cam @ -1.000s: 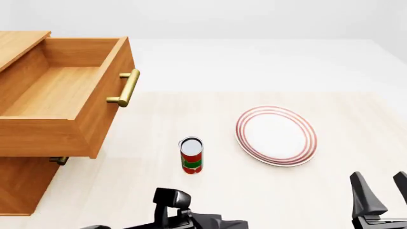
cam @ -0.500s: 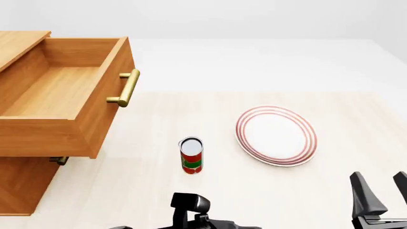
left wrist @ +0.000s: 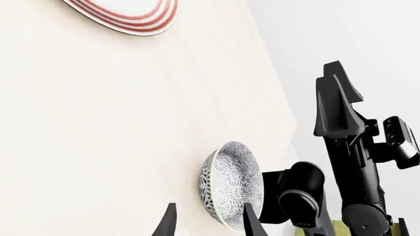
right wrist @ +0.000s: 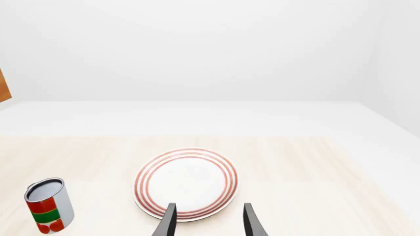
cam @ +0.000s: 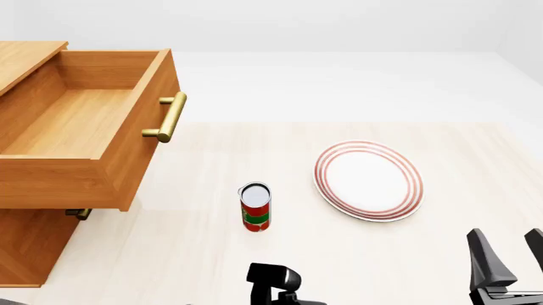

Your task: Put the bowl in the top drawer of the cabinet.

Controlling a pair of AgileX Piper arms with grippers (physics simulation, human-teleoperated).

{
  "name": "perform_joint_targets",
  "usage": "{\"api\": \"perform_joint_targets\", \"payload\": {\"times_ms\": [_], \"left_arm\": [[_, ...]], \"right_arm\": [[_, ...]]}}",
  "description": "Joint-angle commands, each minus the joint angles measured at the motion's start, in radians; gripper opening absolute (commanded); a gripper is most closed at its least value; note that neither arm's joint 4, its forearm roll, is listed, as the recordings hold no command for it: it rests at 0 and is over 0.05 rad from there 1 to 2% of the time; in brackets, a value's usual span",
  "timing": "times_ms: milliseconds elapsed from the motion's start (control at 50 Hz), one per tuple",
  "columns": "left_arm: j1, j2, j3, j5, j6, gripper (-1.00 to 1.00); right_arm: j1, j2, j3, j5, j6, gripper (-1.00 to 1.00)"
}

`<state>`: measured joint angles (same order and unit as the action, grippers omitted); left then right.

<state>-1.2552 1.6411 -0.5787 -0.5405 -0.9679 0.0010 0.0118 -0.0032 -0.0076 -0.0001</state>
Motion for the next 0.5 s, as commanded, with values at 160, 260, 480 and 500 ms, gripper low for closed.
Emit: {"api": "perform_joint_targets", "payload": {"times_ms": [160, 260, 480, 500], "left_arm": [[-0.019, 0.057, -0.036, -0.006, -0.009, 1.0], [-0.027, 0.081, -0.045, -0.015, -0.015, 1.0], [-0.041, 0.116, -0.066, -0.02, -0.021, 1.0], [-0.043, 0.119, -0.067, -0.021, -0.023, 1.0]], "right_arm": [[0.0, 0.0, 0.0, 0.0, 0.0, 1.0], [0.0, 0.0, 0.0, 0.0, 0.0, 1.0], [0.0, 0.0, 0.0, 0.0, 0.0, 1.0], [0.0, 0.0, 0.0, 0.0, 0.0, 1.0]]}}
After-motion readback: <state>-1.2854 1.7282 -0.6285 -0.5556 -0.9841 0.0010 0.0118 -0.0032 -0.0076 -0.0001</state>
